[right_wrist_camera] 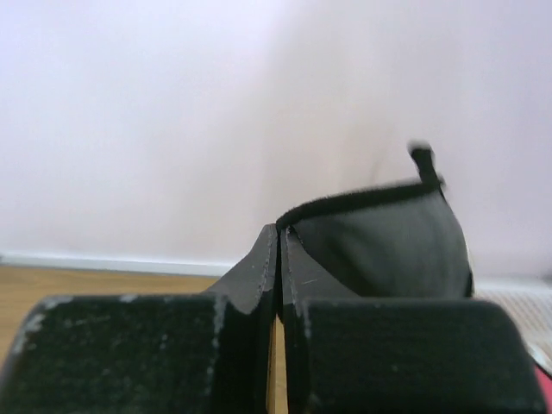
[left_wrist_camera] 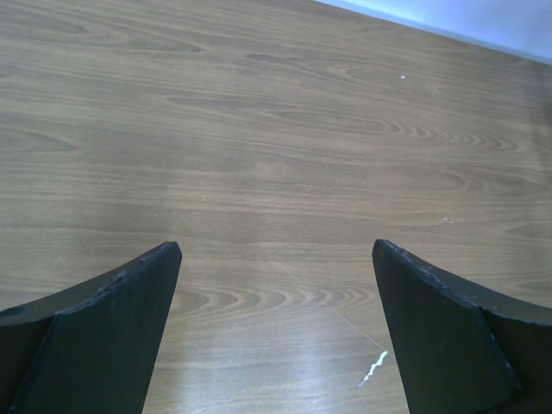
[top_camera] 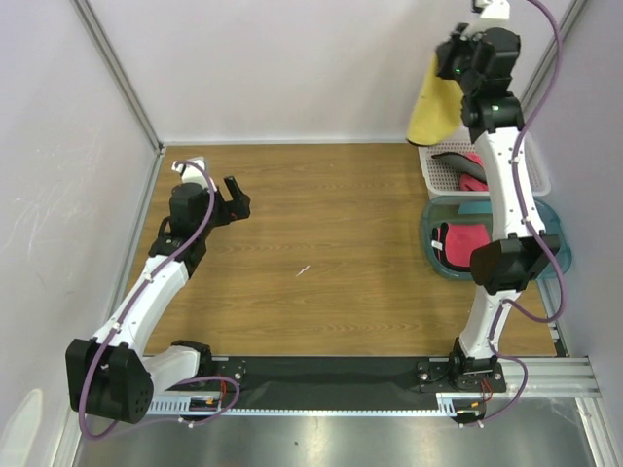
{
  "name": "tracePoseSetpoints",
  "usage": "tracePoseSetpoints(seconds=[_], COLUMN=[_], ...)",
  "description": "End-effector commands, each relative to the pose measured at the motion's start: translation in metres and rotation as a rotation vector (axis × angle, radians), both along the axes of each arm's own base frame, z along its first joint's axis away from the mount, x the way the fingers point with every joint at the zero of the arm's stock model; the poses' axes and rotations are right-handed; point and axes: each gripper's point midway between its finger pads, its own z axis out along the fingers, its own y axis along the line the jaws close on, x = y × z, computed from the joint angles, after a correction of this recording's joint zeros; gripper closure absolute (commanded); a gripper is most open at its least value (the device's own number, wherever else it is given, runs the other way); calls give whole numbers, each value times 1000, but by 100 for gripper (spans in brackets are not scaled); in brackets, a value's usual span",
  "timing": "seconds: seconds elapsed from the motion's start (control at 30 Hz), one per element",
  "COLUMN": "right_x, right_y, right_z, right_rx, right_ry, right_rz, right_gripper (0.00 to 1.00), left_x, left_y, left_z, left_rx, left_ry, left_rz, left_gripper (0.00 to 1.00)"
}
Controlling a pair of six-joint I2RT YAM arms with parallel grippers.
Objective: Fold and stack the towels
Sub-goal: Grab crumpled towel, then move the towel to the center of the board
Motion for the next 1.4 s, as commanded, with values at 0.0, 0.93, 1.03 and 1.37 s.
tracePoseSetpoints(seconds=[0.0,0.93,1.03,1.37], right_x=[-32,-113,-113,-122], right_y=[54,304,303,300], right_z=[60,-60,-71,-73], right_rx=[-38,198,183,176], right_ry=[-154,150,166,199], right_rz=[159,868,858,867], right_gripper=[100,100,100,100], left_x=[4,-5,-5,0], left_y=[-13,-54,-57,-73], left_z=[46,-1,-21,-39], left_rx=[-66,-468,-515,-664], left_ry=[-127,-172,-157,-253], left_rz=[-61,-141,-142,-216], left_gripper=[0,0,0,0])
